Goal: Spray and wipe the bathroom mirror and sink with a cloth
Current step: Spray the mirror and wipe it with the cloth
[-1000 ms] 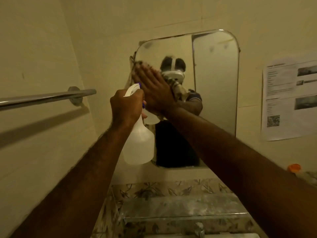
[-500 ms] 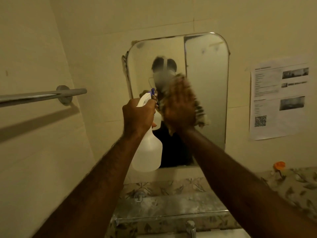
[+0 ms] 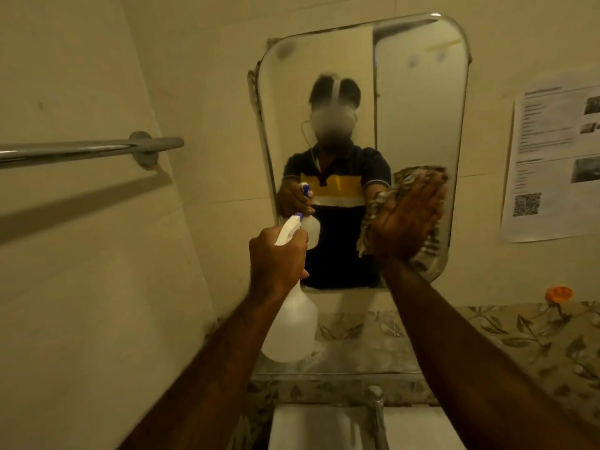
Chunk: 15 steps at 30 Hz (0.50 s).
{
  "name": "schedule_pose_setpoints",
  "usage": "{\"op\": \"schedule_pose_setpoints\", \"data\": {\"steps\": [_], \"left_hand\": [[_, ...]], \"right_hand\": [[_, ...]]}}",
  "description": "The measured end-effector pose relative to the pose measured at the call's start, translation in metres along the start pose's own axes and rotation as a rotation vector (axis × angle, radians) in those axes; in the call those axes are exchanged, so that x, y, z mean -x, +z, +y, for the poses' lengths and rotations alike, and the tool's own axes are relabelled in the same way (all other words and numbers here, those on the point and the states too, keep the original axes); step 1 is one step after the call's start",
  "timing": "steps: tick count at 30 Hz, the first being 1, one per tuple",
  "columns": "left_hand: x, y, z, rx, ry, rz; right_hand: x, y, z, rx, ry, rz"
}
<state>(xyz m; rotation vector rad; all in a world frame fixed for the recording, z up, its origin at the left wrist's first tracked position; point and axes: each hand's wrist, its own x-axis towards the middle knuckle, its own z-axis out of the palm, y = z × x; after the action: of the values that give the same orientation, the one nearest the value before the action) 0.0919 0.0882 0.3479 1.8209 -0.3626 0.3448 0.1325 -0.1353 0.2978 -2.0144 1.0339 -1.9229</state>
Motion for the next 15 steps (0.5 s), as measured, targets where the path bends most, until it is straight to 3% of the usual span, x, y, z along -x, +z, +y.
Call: {"op": "schedule_pose_setpoints", "data": {"steps": [2, 5, 7, 10, 12, 15], "left_hand": [[0.002, -0.001, -0.003, -0.016, 0.000, -0.001], [0.003, 0.003, -0.007, -0.016, 0.010, 0.001], [0.005, 0.007, -0.010, -0.014, 0.021, -0.006], [0.007, 0.013, -0.015, -0.012, 0.007, -0.028], [0.011, 0.016, -0.021, 0.003, -0.019, -0.045], [0.016, 0.018, -0.031, 0.027, -0.055, -0.059]], "right_hand": [[0.034, 0.012, -0.014, -0.096, -0.271, -0.077], [0.088, 0.027, -0.020, -0.148, -0.913, -0.240], [0.100, 0.030, -0.015, -0.191, -1.080, -0.328], [0.094, 0.031, 0.007, -0.159, -1.062, -0.332], [0.086, 0.027, 0.037, -0.085, -0.941, -0.319], [0.086, 0.019, 0.077, 0.023, -0.423, -0.273]]}}
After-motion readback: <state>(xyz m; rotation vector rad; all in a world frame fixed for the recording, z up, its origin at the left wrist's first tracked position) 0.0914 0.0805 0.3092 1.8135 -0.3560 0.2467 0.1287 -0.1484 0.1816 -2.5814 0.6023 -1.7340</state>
